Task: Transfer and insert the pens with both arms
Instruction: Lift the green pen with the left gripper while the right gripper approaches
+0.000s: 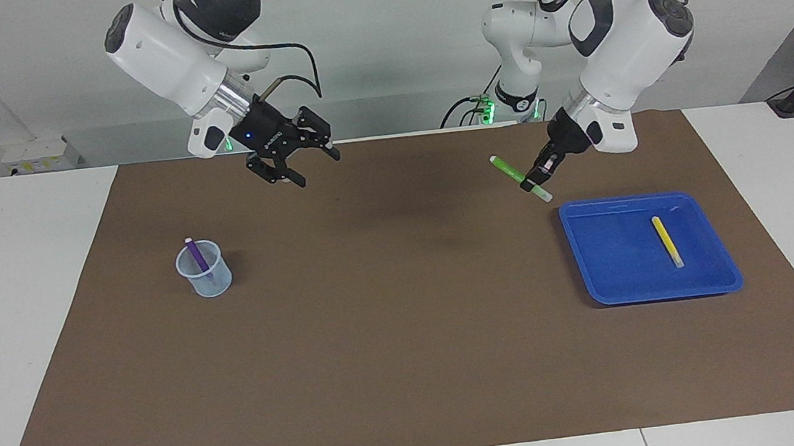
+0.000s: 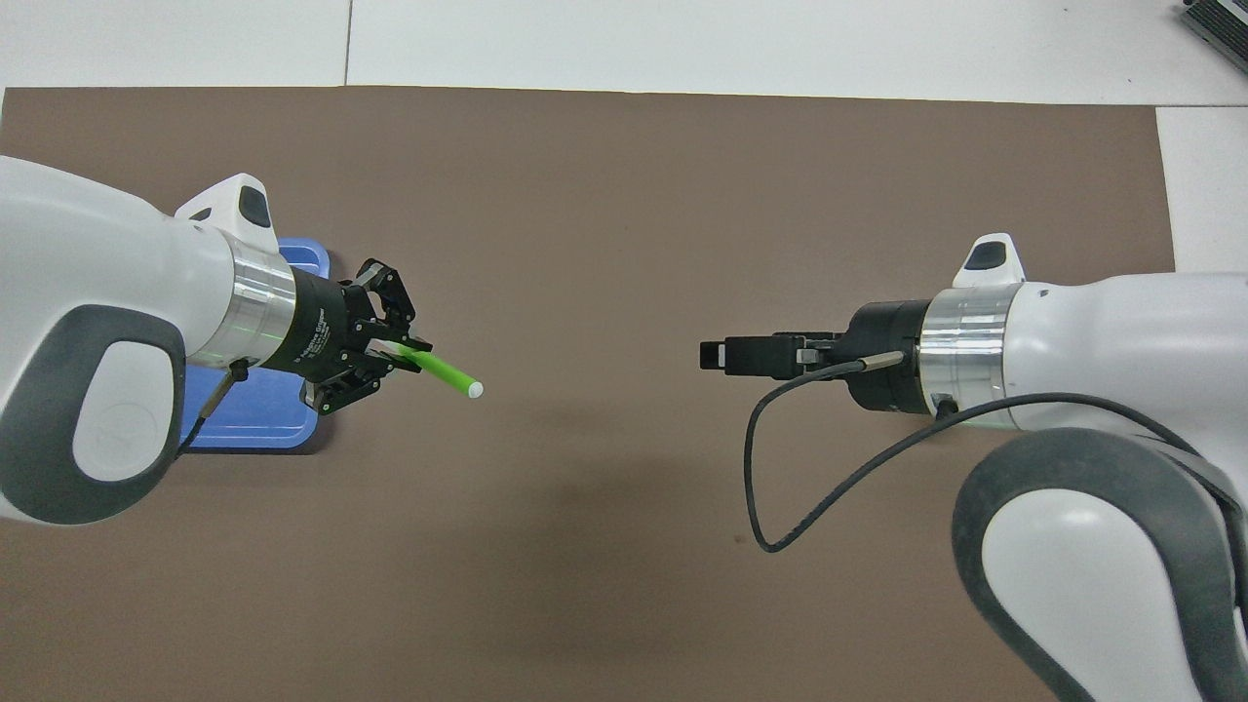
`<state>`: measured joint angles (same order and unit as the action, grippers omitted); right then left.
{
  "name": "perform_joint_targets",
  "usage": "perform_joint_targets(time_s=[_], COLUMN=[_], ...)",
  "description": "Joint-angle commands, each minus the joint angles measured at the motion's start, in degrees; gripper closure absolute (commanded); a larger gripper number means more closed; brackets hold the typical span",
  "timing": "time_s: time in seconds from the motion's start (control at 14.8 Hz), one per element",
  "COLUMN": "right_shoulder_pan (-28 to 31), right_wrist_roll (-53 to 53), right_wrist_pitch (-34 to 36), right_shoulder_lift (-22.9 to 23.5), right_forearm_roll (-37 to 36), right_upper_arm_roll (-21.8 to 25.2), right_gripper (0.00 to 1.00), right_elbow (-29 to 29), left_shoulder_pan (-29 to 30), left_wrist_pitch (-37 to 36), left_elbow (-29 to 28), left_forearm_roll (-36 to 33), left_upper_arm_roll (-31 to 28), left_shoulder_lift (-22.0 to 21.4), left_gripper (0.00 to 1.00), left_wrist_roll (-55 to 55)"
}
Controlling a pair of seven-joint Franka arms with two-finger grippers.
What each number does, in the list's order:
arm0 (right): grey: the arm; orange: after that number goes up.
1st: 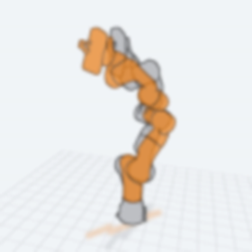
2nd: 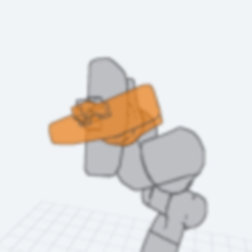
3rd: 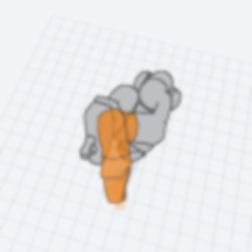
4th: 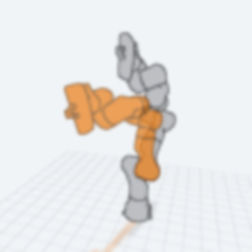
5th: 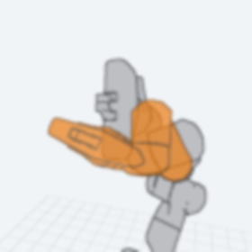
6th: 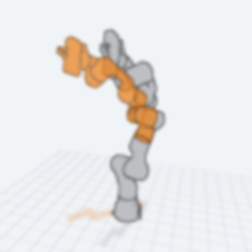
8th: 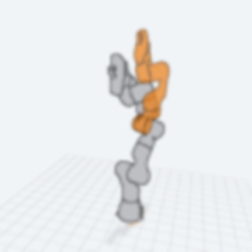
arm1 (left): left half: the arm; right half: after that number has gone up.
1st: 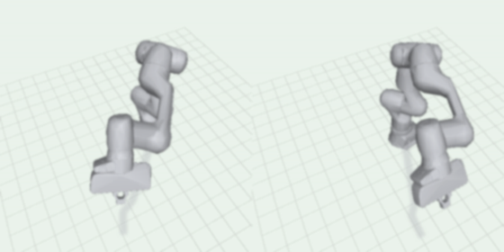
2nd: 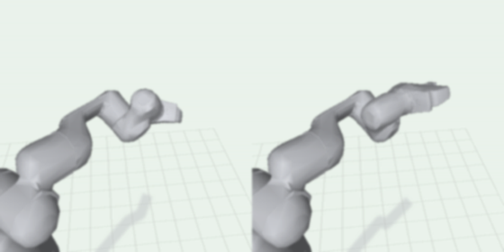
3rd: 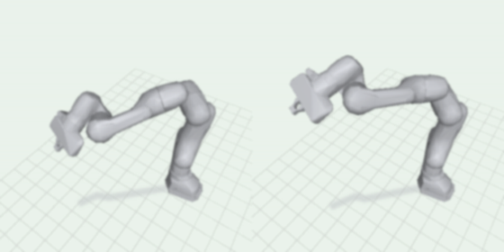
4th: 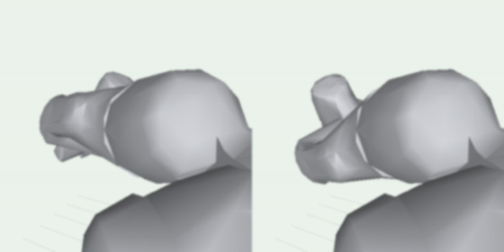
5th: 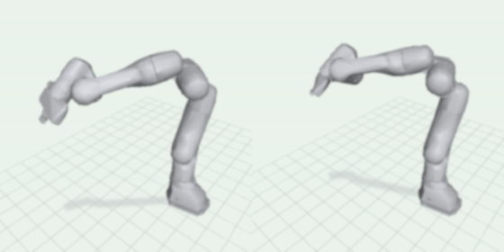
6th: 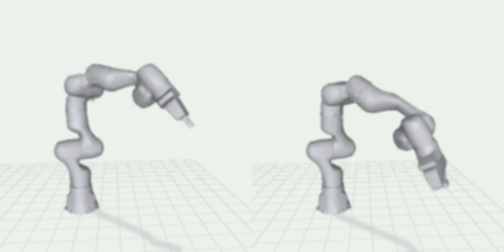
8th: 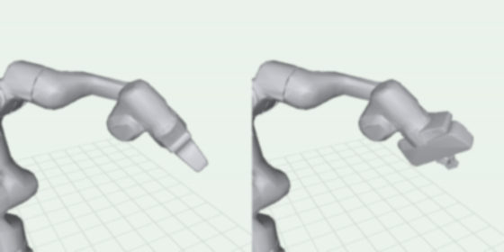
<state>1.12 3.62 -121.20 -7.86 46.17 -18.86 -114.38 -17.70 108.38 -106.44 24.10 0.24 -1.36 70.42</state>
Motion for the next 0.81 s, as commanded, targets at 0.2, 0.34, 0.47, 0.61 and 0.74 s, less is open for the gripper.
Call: perform_joint_targets(time_s=[0.2, 0.34, 0.47, 0.61, 0.74], right_shoulder_pan=[-5.25, -6.83, -8.14, -9.47, -10.87], right_wrist_roll=[-0.89, -1.42, -1.86, -2.22, -2.22], right_wrist_pitch=[-8.61, -10.27, -11.86, -13.79, -16.25], right_shoulder_lift=[-1.10, -0.49, 0.21, 0.74, 2.06], right_forearm_roll=[4.98, 5.24, 5.33, 6.20, 6.91], right_upper_arm_roll=[-0.48, -0.48, -0.57, -0.48, -0.48], right_gripper=[0.06, 0.06, 0.07, 0.07, 0.08], right_elbow=[-3.30, -3.30, -3.30, -3.30, -3.30], left_shoulder_pan=[-3.12, -4.18, -4.97, -5.85, -6.55], left_wrist_pitch=[6.65, 9.30, 10.10, 11.59, 12.04], left_elbow=[-1.22, -1.67, -1.67, -1.76, -1.67], left_forearm_roll=[3.41, 3.41, 3.41, 3.41, 3.41], left_upper_arm_roll=[0.64, 0.64, 0.64, 0.64, 0.64], left_shoulder_lift=[-1.01, -0.93, -0.93, -0.84, -0.84], left_gripper=[1.00, 1.00, 1.00, 1.00, 1.00], left_wrist_roll=[15.60, 21.93, 25.11, 29.06, 30.30])
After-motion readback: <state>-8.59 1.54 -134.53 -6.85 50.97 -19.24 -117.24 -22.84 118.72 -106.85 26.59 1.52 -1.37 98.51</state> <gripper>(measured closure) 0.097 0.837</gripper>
